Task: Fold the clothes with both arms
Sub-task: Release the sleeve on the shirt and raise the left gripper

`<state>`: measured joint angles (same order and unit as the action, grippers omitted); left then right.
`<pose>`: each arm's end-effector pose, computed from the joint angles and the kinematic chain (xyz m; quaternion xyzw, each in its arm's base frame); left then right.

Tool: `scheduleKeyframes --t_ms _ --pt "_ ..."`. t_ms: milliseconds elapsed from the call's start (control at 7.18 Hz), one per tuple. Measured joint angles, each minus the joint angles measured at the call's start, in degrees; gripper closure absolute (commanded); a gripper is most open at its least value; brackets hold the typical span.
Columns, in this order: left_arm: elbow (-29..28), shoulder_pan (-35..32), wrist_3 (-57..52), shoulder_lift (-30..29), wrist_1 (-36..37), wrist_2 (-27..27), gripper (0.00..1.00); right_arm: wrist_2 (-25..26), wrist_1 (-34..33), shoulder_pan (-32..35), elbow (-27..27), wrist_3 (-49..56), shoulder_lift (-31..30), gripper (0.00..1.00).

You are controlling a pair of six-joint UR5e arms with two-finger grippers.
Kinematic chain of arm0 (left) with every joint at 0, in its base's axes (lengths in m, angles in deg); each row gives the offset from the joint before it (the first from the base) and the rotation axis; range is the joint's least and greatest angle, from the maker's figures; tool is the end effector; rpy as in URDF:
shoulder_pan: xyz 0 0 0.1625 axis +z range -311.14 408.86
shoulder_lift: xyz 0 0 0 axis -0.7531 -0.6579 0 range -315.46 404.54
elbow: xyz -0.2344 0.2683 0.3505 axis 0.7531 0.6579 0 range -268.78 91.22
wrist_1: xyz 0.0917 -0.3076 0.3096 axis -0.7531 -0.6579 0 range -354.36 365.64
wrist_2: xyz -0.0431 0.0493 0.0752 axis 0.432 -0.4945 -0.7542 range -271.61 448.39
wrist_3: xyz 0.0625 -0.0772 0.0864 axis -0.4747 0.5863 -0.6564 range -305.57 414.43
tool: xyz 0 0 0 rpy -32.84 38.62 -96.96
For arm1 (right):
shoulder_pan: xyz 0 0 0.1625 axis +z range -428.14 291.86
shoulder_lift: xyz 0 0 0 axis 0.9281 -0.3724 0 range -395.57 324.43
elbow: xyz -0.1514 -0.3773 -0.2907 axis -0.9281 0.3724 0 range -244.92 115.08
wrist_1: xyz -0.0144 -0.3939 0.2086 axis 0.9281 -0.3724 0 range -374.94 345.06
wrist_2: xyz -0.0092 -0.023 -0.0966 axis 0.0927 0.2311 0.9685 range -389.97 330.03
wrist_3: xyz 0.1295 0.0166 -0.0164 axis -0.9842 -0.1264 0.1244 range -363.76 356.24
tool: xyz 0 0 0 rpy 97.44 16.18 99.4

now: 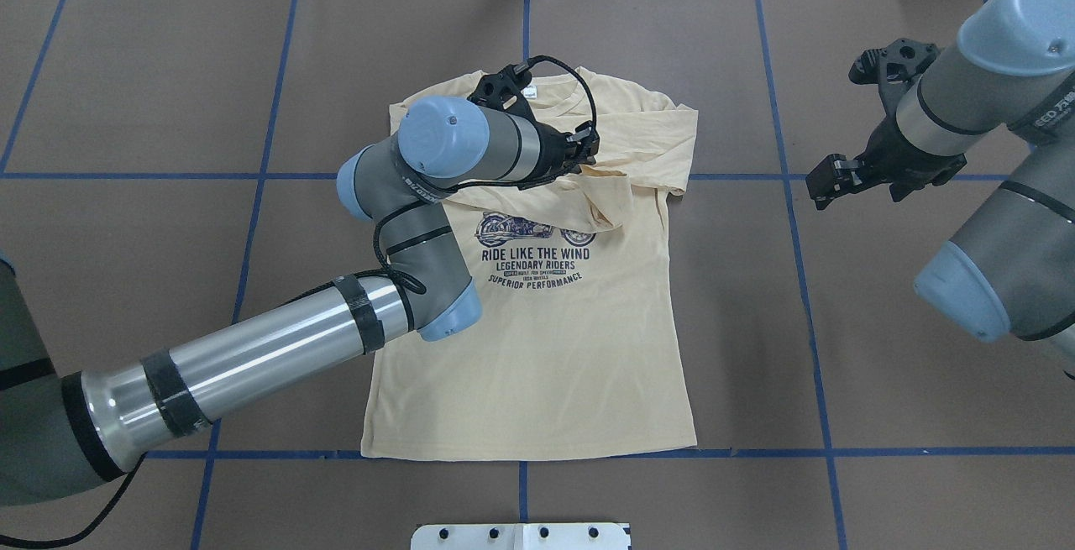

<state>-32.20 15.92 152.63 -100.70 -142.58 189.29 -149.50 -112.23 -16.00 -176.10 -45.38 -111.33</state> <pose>0.7385 -0.6077 0.2135 0.0660 0.6409 -0.2107 0.7352 -0.3214 -0.5249 0.4542 0.0226 -0.3403 -0.0311 0.9395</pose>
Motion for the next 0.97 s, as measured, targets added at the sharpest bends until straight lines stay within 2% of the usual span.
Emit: scheduleKeyframes --t_ms 418,557,696,975 --pt "10.64 -2.58 -0.11 6.07 3.98 4.07 0.00 -0.02 0.00 -0.21 0.36 -0.15 0.56 0.00" --pt "15.94 -3.66 -0.11 9.17 6.01 6.10 0.00 -0.06 0.02 -0.73 0.50 -0.76 1.25 0.00" --pt "22.90 -4.48 -0.26 13.28 9.71 8.10 0.00 -0.08 0.15 -2.28 0.50 -3.40 2.59 0.00" --pt "36.86 -4.83 -3.48 20.59 22.29 9.80 0.01 0.01 3.42 -8.11 0.08 -14.35 5.55 0.00"
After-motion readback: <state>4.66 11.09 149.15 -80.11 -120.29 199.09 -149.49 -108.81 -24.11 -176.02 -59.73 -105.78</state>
